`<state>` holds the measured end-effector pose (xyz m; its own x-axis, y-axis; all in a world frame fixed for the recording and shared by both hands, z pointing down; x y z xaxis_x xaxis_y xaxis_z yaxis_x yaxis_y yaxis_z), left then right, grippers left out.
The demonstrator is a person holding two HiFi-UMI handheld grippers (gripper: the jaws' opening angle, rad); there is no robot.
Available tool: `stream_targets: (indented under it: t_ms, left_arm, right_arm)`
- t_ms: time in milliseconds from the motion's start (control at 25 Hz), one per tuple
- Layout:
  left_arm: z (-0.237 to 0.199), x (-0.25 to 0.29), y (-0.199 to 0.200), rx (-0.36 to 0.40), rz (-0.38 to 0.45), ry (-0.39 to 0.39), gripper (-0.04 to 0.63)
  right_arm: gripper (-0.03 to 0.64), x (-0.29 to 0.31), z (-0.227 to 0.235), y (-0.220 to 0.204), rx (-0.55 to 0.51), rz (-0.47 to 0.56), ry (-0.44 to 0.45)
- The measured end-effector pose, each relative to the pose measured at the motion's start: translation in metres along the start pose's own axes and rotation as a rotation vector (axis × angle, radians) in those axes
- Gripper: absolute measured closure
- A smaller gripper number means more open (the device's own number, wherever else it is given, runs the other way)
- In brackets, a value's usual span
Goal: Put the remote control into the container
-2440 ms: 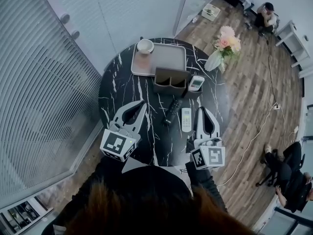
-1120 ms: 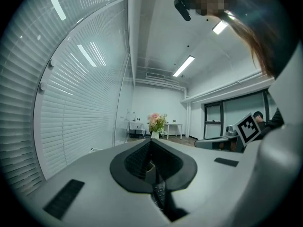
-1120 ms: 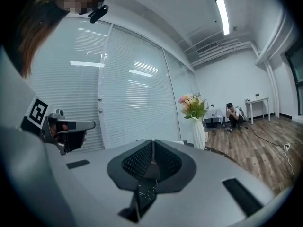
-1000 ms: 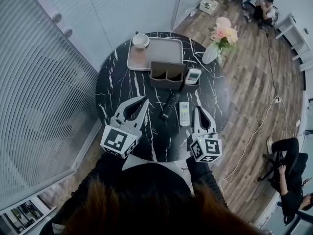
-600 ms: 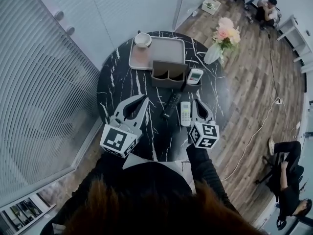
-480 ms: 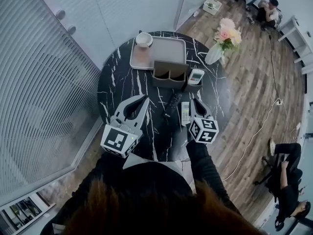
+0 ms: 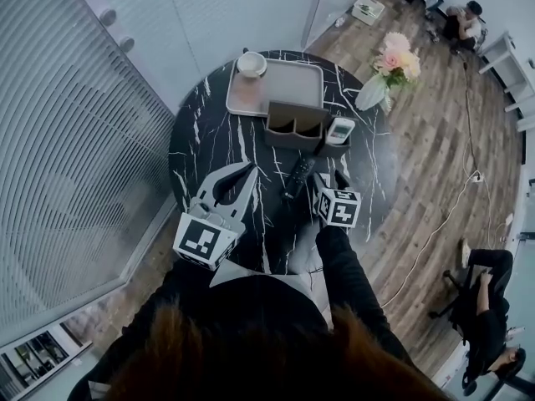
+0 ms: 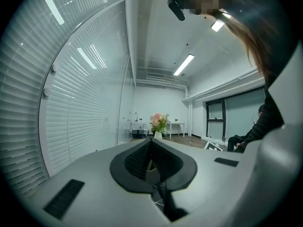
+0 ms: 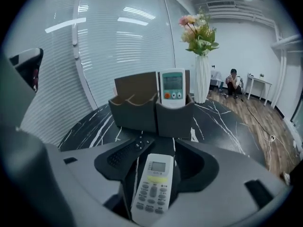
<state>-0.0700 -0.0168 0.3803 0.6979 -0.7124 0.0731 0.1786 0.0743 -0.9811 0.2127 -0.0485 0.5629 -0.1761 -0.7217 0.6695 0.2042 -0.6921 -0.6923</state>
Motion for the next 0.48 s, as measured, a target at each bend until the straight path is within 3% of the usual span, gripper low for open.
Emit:
stream_targets:
  t_ms: [480]
  left_arm:
    - [-0.01, -0.013, -0.004, 0.002, -0.009, 0.038, 0.598]
  right_arm:
    - [0.364, 0.042, 0.007, -0.015, -0.052, -0.188, -0.062]
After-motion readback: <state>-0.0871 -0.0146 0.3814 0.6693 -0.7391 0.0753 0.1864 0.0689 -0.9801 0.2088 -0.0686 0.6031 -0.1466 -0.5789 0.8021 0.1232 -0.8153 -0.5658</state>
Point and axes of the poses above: the fingertips, and each gripper's own axes: x forward along the fingers, z to its right, y out of its top, the point moved 9 cm from there along -x, backward along the fingers, and after that the axes turned 12 degrees about x, right-handed, at the moved point
